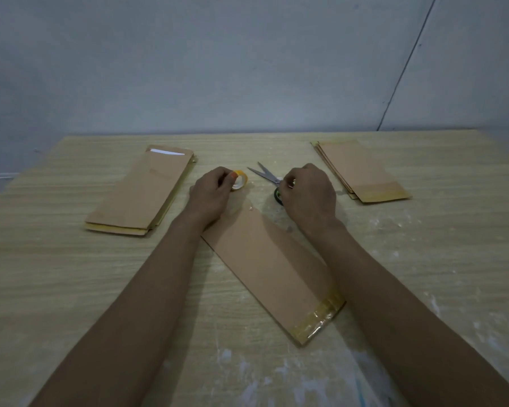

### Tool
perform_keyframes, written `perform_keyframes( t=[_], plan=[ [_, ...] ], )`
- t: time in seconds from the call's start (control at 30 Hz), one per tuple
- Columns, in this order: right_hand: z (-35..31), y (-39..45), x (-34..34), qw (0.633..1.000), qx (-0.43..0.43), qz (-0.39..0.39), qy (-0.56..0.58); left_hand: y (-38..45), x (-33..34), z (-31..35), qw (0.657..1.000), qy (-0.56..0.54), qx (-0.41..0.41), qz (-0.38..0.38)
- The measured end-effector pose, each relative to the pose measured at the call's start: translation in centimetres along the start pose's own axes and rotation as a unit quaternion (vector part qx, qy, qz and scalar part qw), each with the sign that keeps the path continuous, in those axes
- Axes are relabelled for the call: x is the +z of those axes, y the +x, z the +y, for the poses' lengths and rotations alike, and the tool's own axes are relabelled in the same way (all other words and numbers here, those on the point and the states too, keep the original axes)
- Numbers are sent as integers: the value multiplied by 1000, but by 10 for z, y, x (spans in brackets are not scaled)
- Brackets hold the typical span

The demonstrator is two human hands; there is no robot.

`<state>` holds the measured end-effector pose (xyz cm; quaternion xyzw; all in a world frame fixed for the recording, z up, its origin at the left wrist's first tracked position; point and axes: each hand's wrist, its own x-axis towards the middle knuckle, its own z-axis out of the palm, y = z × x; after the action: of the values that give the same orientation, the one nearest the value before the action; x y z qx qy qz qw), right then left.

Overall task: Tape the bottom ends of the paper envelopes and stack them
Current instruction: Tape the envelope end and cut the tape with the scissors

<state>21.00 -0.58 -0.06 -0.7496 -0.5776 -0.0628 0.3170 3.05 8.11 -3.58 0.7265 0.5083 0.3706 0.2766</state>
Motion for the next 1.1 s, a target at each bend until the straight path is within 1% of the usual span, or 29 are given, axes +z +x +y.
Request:
perform_keyframes(
  t=[0.27, 0.7, 0.77, 0.9, 1.1],
  plan=[
    [-5, -6, 0, 998, -42, 24, 44, -1, -2, 2, 1000, -5, -6, -3],
    [-11, -9, -4, 994, -85, 35, 54, 1, -2, 0, 1000, -5, -3, -6],
    [-13, -11, -6, 994, -92, 12, 59, 1, -2, 1, 1000, -13, -9, -3],
    [-18, -21, -11, 989, -108, -61, 80, -3, -2, 5, 999, -51, -16, 2],
    [-27, -38, -8, 983, -107, -134, 58, -8, -7, 6, 998, -62, -6, 2]
  ],
)
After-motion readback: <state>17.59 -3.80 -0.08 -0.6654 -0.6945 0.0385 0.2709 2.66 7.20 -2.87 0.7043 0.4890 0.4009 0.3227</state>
